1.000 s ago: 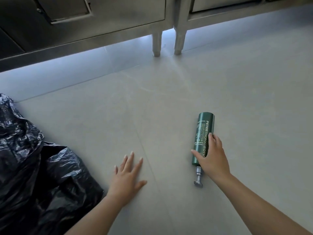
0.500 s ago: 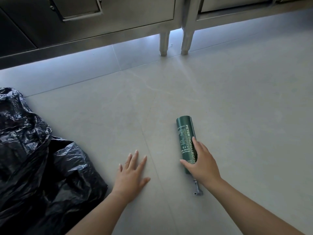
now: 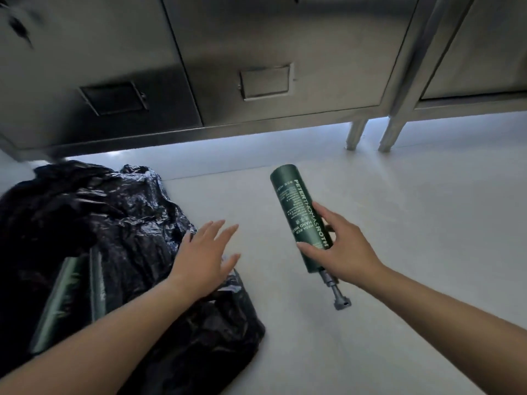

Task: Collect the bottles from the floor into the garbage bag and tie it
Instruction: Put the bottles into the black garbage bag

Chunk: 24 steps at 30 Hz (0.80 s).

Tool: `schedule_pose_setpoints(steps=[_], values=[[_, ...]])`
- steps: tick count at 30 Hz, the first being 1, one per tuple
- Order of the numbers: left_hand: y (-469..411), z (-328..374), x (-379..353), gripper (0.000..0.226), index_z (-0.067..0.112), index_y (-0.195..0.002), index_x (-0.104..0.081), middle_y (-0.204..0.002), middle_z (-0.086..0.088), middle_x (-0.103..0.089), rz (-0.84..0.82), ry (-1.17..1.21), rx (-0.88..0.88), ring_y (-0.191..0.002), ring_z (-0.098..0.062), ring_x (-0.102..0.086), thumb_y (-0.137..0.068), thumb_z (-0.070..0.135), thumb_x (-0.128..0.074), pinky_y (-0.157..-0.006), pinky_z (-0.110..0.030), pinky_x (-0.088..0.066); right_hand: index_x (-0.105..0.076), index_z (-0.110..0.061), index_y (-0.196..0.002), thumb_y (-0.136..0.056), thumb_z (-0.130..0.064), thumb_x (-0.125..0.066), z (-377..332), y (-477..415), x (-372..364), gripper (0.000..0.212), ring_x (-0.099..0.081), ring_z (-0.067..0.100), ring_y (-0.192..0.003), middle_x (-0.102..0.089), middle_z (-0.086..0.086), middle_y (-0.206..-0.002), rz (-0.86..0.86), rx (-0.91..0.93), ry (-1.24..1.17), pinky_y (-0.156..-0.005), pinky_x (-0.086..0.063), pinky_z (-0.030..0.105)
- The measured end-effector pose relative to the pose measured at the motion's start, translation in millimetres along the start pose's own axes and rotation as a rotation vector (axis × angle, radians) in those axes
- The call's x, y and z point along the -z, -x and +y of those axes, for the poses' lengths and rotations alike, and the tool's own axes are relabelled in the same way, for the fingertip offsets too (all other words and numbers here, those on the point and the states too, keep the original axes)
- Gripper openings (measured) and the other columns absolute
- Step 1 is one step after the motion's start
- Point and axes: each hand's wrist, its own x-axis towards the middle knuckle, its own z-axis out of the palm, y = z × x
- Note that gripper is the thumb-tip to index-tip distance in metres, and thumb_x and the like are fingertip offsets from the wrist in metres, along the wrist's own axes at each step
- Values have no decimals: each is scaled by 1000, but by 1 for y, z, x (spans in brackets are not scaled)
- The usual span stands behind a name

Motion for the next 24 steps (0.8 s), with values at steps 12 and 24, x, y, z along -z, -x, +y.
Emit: schedule_pose_setpoints(steps=[12, 24], values=[[104, -172, 63, 59, 27, -142, -33, -142, 2, -44, 174, 162, 356, -126, -20, -46, -90, 52, -45, -101, -48, -42, -34, -35, -140, -67, -50, -72, -192, -52, -130, 83, -53, 12, -111, -50, -10, -136, -292, 343, -13, -90, -41, 27], [171, -243, 26, 59, 26, -144, -29, -145, 0, -39, 32, 224, 440, -126, -21, -45, -92, 51, -42, -94, -35, -47, -37, -37, -138, -63, -54, -70, -215, -15, -221, 84, -56, 15, -109, -51, -7, -134, -271, 85, -151, -95, -46, 36]])
